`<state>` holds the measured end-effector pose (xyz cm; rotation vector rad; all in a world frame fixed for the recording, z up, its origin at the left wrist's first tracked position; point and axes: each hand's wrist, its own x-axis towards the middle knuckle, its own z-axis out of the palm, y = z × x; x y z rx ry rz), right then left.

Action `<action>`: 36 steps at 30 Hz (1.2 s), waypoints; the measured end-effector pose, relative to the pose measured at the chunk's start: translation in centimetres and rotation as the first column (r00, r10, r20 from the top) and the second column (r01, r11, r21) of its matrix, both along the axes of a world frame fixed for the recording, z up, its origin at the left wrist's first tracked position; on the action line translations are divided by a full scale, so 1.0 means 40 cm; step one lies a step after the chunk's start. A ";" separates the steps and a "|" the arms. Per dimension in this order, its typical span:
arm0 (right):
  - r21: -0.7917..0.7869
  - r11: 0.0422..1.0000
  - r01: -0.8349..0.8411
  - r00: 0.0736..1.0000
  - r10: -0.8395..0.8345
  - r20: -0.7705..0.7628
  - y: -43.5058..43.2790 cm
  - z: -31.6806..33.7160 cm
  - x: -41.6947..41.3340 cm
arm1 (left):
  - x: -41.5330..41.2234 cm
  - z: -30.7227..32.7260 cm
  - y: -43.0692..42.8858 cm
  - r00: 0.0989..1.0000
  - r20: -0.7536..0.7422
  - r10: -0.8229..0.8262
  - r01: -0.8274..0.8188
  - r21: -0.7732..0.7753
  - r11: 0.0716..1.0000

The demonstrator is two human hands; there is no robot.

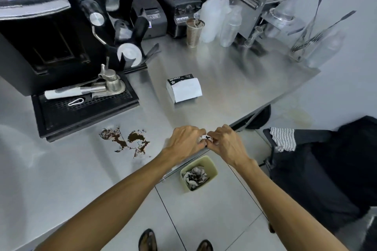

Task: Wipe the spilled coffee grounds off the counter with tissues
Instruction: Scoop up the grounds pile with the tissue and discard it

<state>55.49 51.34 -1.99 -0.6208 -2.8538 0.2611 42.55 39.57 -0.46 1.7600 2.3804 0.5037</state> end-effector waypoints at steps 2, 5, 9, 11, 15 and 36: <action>-0.016 1.000 -0.009 1.000 0.009 -0.003 0.028 -0.015 0.042 | 0.040 -0.017 0.029 1.000 0.013 0.003 -0.003 -0.010 1.000; -0.061 0.998 -0.020 0.999 0.018 -0.034 0.064 -0.036 0.098 | 0.103 -0.051 0.068 0.999 0.019 0.031 -0.031 -0.027 0.999; -0.078 0.997 -0.025 1.000 0.026 0.015 0.115 -0.101 0.154 | 0.175 -0.120 0.116 0.996 -0.042 0.082 -0.085 -0.070 0.994; -0.074 0.997 -0.028 0.997 0.033 0.071 0.137 -0.147 0.172 | 0.201 -0.167 0.128 0.994 -0.063 0.087 -0.092 -0.076 0.993; -0.062 0.997 -0.048 0.993 0.054 0.107 0.163 -0.252 0.193 | 0.236 -0.306 0.160 0.993 -0.076 0.092 -0.099 -0.097 0.990; -0.073 0.996 0.048 0.959 -0.025 0.283 0.306 -1.491 0.121 | 0.146 -1.591 0.298 0.972 0.134 0.194 -0.159 -0.231 0.960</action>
